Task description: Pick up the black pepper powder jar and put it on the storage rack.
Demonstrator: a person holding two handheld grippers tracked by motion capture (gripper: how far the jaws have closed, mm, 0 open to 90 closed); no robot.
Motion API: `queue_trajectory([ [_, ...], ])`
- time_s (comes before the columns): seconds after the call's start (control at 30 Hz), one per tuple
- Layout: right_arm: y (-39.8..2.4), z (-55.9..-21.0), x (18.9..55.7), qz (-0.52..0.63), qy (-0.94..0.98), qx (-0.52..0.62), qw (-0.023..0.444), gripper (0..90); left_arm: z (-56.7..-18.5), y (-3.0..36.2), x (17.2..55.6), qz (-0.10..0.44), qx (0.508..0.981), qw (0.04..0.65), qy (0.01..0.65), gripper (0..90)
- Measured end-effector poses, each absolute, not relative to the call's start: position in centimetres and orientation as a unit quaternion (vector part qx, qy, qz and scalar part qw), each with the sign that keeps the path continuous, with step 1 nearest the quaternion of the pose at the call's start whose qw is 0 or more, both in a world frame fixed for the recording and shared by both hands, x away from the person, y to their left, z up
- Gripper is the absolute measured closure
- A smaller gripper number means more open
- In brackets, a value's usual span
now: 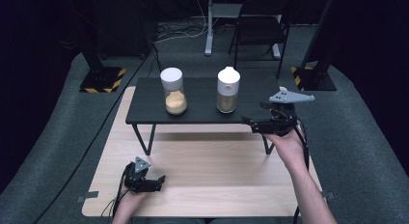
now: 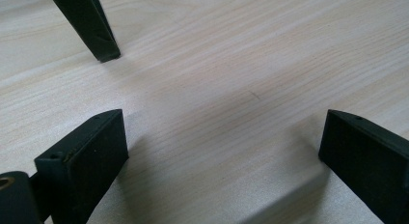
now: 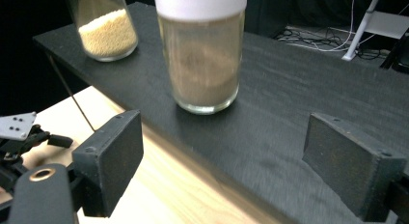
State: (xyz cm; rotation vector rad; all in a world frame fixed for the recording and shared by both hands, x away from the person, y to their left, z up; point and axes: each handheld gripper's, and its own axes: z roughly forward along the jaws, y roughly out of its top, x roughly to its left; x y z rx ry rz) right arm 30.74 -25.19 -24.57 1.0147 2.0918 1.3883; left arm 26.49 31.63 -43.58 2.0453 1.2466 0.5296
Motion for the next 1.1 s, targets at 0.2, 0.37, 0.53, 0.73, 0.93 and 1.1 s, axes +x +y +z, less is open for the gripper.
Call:
queue_trajectory([
  [0.2,-25.8,-26.3,29.2,0.501,0.751,0.372,0.217,13.1,-43.6,31.6,26.5,0.203,0.785,0.338,0.479,2.7],
  [0.37,-26.4,-28.1,28.3,0.505,0.745,0.378,0.217,13.2,-43.6,31.6,26.4,0.204,0.784,0.337,0.480,2.8],
  [0.53,-26.8,-30.0,27.1,0.509,0.742,0.375,0.223,13.1,-43.6,31.6,26.4,0.204,0.784,0.337,0.480,2.8],
  [0.73,-27.1,-32.4,26.2,0.502,0.741,0.385,0.224,13.0,-43.6,31.6,26.4,0.204,0.784,0.337,0.480,2.8],
  [0.93,-27.7,-34.6,25.6,0.498,0.740,0.396,0.218,13.0,-43.6,31.5,26.4,0.204,0.784,0.337,0.480,2.8],
  [1.1,-28.1,-36.4,25.2,0.492,0.738,0.409,0.214,13.0,-43.6,31.5,26.4,0.204,0.783,0.337,0.480,2.8],
])
